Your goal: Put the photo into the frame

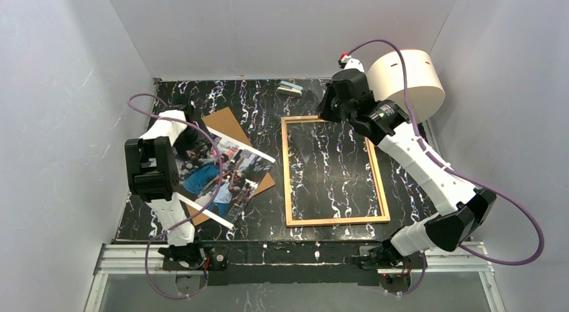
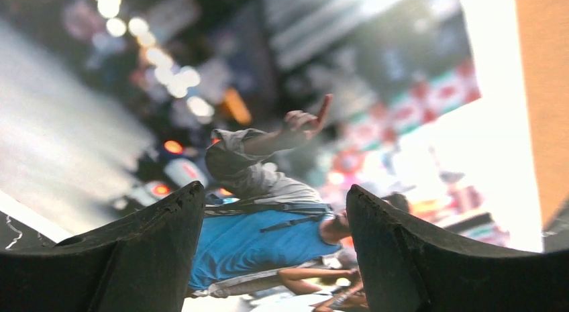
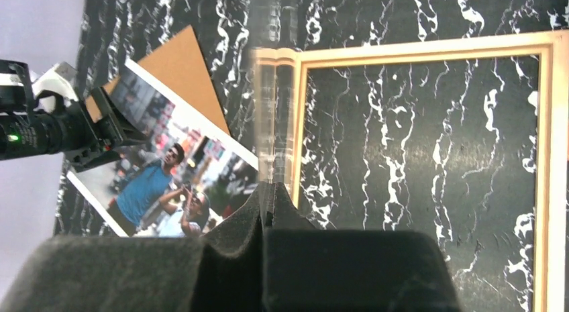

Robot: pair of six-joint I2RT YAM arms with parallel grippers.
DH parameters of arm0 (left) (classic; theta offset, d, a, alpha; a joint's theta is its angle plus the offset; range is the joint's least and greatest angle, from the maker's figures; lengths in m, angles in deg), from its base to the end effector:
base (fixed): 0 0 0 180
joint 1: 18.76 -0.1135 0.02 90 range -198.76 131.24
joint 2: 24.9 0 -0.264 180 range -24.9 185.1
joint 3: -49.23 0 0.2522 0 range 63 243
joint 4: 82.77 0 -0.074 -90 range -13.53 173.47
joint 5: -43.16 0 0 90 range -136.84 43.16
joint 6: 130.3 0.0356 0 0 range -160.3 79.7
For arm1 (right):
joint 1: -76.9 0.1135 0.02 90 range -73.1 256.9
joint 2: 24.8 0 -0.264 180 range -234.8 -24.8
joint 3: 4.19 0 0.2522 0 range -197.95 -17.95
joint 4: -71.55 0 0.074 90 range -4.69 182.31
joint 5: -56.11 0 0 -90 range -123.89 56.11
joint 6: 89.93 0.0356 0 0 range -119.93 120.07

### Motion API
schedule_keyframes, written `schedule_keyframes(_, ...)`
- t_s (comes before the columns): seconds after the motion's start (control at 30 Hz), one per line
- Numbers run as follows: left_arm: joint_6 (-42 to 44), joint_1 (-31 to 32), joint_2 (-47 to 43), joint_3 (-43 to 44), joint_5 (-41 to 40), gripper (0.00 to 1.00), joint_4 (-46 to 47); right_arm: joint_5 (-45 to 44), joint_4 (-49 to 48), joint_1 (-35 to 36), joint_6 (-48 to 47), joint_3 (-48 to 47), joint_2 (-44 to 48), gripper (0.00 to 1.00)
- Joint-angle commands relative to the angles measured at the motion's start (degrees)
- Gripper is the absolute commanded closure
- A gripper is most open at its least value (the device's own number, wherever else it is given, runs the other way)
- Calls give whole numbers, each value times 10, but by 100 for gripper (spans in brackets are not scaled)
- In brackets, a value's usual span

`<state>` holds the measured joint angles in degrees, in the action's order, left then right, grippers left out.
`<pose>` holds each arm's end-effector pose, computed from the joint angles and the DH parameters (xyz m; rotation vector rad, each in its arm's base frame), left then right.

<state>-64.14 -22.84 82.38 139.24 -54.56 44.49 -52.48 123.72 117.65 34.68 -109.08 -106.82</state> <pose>0.3753 0.0316 0.1880 -0.7011 2.6837 0.1005 0.2420 0.1936 0.4202 0.0876 2.0855 0.4745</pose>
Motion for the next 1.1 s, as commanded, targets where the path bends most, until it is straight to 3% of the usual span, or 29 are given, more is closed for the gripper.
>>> schedule_keyframes(0.0,-33,-4,-31,37,59,23,-22,63,-78,-28,9,-42,24,99)
schedule_keyframes(0.17,-118,-1,-106,-12,198,2,19,112,-147,-49,148,7,50,99)
schedule_keyframes(0.37,-281,6,-225,-107,304,1,128,152,-230,-50,327,112,69,99)
schedule_keyframes(0.5,-487,19,-307,-225,350,2,219,164,-234,-50,373,143,74,99)
schedule_keyframes(0.67,-679,33,-367,-328,373,2,351,175,-255,-51,412,209,107,99)
schedule_keyframes(0.8,-722,75,-347,-325,387,2,386,181,-253,-50,435,242,129,99)
schedule_keyframes(1.07,-819,168,-313,-350,316,2,477,182,-247,-51,474,267,146,99)
